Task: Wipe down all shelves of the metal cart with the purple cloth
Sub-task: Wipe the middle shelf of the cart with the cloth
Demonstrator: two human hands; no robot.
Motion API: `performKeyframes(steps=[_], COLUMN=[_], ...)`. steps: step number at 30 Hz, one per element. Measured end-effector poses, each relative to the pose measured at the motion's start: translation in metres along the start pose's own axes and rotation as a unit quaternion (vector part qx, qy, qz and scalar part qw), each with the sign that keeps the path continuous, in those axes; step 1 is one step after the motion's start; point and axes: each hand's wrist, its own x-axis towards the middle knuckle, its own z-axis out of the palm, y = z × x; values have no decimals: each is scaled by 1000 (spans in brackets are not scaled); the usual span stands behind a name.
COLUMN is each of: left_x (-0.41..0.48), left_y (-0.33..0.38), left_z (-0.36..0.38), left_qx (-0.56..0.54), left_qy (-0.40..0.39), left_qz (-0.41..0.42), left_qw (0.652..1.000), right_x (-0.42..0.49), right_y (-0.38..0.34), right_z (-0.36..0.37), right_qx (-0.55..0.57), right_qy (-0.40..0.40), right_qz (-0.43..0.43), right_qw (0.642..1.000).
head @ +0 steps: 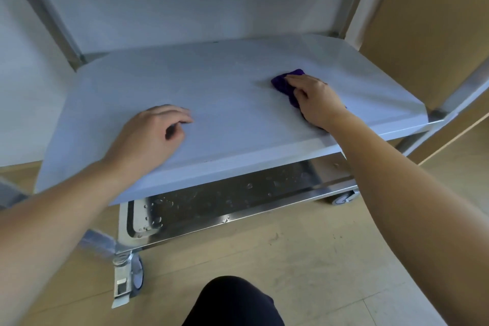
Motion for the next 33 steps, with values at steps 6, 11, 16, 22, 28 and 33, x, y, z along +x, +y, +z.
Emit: performKeyframes(steps=[6,11,16,22,28,33], left_x=[5,6,5,7,11,13], left_y=[-2,-6,-9,-6,-10,-16], left_z=[9,11,8,13,17,15], left_qx=[-42,-57,-77,-70,-53,-51], left_qy=[10,10,10,21,23,13], left_qz=[2,-4,-17,-10,5,17], left_qw=[999,998,997,997,998,998], right_x=[38,67,70,96,117,113], right_y=[-50,-128,-128,-54,-74,-165], right_z=[35,73,79,55,64,101], right_qx=[-52,4,44,50,-3,10], right_qy=[77,14,-40,11,7,-47], right_qz=[163,-31,-95,42,125,-87], right_qw=[982,999,994,998,992,995])
